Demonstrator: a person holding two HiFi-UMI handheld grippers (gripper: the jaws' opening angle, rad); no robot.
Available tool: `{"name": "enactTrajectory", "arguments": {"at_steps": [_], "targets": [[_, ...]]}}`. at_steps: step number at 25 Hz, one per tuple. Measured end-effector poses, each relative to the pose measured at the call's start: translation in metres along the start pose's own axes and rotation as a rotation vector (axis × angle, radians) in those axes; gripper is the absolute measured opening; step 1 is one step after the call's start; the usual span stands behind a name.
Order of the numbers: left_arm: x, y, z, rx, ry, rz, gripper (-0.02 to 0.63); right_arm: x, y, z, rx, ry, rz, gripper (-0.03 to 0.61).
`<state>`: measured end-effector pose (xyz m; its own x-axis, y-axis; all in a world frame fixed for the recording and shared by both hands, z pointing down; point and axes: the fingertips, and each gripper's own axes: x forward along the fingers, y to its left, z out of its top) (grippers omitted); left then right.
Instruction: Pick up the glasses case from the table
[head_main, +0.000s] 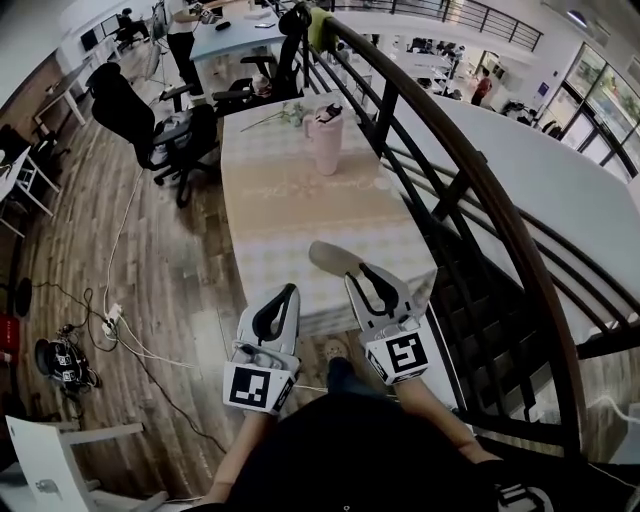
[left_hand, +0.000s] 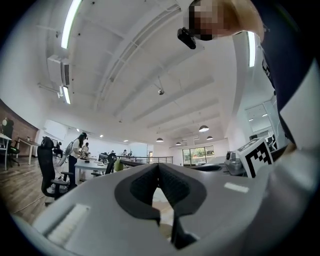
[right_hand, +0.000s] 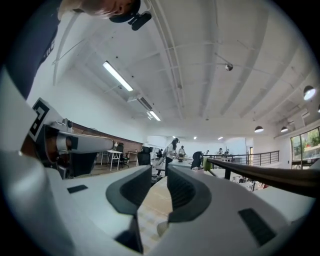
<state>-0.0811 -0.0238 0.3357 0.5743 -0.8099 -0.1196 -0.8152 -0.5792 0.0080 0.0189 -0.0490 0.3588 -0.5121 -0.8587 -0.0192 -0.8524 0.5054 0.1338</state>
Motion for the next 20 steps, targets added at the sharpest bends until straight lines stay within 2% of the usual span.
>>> {"name": "enactTrajectory", "arguments": {"at_steps": [6, 10, 20], "targets": [[0.063, 0.028, -0.002, 0.014, -0.022, 0.040, 0.011, 0.059, -0.043, -0.021, 0.028, 0.022, 0.048, 0.095], [0.105, 0.053, -0.028, 0.002, 0.027, 0.093, 0.011, 0.102, -0.072, -0.048, 0.042, 0.042, 0.096, 0.095], [0.143, 0.083, -0.046, -0.001, 0.075, 0.161, 0.011, 0.149, -0.090, -0.071, 0.044, 0.091, 0.187, 0.095]]}}
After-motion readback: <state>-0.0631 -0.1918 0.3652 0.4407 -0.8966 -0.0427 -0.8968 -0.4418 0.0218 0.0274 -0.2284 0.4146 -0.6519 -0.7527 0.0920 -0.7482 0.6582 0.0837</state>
